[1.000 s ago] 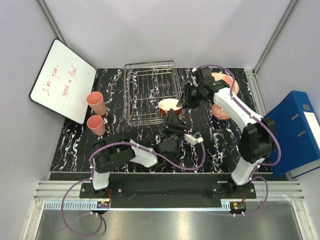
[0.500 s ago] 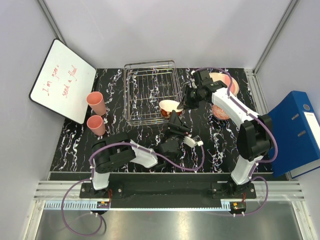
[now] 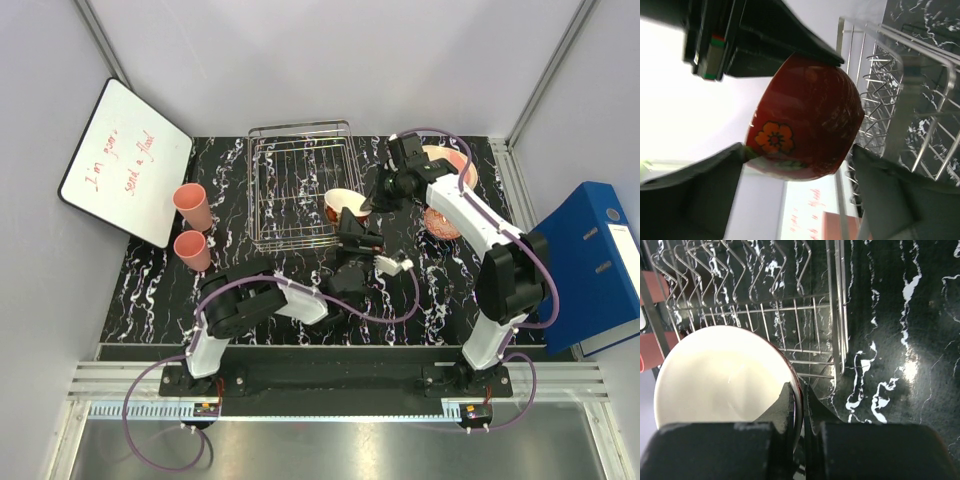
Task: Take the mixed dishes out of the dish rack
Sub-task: Pick up the bowl from the dish rack, then place the bowl at the center of the board.
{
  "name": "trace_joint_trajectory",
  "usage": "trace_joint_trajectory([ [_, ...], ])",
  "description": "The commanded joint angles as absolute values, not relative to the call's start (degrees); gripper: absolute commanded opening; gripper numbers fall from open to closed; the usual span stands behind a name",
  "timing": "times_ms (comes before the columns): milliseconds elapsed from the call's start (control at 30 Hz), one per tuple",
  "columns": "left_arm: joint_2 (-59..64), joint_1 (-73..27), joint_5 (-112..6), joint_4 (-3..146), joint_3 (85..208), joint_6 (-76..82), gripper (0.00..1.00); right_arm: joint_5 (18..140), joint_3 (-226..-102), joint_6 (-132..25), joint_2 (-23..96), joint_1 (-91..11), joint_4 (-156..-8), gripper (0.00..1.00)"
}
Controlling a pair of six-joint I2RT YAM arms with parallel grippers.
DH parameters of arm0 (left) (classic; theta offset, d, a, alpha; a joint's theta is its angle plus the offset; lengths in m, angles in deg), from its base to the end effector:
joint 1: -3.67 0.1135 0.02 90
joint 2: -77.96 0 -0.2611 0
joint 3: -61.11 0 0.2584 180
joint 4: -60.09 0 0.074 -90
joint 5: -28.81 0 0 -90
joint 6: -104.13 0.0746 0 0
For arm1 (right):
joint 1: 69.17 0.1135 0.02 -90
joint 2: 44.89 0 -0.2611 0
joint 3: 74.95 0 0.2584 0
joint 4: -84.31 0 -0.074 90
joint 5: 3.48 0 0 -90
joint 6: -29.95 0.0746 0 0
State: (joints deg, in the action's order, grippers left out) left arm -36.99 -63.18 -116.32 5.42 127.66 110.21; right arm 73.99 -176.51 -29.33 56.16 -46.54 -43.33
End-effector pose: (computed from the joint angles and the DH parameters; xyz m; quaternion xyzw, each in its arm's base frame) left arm 0.2205 -0.3600 0.1697 0.5339 0.4286 0.4654 0.5609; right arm 0.3806 0.1762 0.2566 0.0307 0.9396 0.2380 0.2440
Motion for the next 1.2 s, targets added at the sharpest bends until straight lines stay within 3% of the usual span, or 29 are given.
trace_joint_trajectory([
  [0, -37.5, -59.4, -121.6, -21.9, 131.7, 103.6, 0.99, 70.4, -182.1, -29.8, 51.9, -45.9, -42.5, 0.0],
  [433, -37.2, -56.2, -125.5, -21.9, 132.8, 101.2, 0.99, 73.1, -188.2, -29.0, 53.1, -45.9, -41.4, 0.0],
  [700, -34.5, -53.4, -128.1, -21.9, 132.2, 98.7, 0.99, 80.1, -200.7, -30.7, 57.7, -47.1, -36.2, 0.0],
  [1167, -30.3, -48.5, -133.2, -22.0, 133.2, 94.0, 0.99, 87.9, -197.1, -31.0, 53.8, -59.0, -36.3, 0.0],
])
